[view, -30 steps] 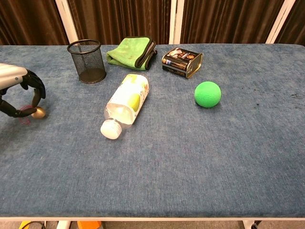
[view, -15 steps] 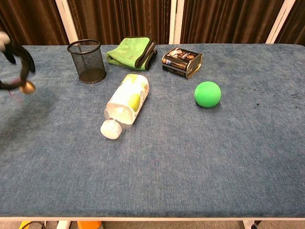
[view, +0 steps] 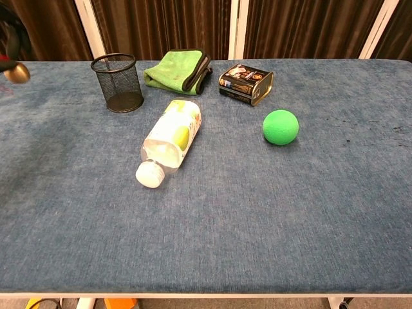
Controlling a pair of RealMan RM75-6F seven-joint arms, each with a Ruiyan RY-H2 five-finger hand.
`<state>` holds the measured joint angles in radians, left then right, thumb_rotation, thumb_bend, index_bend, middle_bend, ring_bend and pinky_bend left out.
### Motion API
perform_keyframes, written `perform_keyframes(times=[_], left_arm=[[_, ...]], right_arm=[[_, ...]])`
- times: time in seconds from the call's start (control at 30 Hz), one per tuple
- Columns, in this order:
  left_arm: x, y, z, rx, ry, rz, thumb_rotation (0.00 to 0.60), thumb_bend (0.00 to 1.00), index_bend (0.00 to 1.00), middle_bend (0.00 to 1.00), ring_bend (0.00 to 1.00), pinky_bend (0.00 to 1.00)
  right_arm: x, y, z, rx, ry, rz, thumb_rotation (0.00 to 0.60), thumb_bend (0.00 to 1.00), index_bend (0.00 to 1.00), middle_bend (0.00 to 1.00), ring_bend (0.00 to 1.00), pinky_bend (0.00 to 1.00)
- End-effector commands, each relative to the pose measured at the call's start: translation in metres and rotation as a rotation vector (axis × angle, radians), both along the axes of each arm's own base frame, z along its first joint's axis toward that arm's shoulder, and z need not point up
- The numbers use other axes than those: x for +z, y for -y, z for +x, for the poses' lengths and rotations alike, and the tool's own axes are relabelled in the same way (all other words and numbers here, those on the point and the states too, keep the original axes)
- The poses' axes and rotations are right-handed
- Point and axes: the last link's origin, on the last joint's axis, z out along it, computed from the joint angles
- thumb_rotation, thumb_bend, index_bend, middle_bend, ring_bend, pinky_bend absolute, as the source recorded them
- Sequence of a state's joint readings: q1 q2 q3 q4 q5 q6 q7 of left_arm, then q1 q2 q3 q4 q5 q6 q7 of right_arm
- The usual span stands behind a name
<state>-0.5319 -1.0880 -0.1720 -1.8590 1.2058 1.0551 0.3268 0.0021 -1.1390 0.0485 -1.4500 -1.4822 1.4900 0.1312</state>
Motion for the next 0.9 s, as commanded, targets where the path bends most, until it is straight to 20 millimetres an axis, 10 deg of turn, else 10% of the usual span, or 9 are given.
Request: perform_keyframes(times=[0.03,0.4,0.63,0.77,0.9], left_arm=[[-0.015,-0.001,-0.01,0.04,-0.004,-0.107,0.6,0.42,0.63,0.36,0.17,0.3],[-0.018,-0.001,-0.007,0.062,0.054,0.068,0.6,0.44,0.65,0.38,0.19,0.28],[-0.031,0.009,-0.001,0.186,0.193,-0.212,0.6,0.43,0.66,0.38,0.19,0.27],[-0.026,0.0,-0.015,0.05,-0.071,-0.028,0.6,0.43,0.66,0.38,0.19,0.25],[-0.038,0.008,-0.007,0.174,0.117,-0.138,0.6,0.43,0.66,0.38,0.19,0.25]], right_arm=[[0.0,0.0,0.0,0.0,0.001,0.001,0.6,0.18,0.0,0.0,0.0,0.0],[-0.005,0.001,-0.005,-0.015,0.005,0.015,0.6,0.18,0.0,0.0,0.0,0.0],[-0.005,0.001,-0.007,-0.023,0.006,0.016,0.6,0.18,0.0,0.0,0.0,0.0],[-0.006,0.001,-0.007,-0.022,0.006,0.02,0.6,0.18,0.0,0.0,0.0,0.0],[-0.005,0.001,-0.007,-0.023,0.006,0.017,0.6,0.18,0.0,0.0,0.0,0.0]])
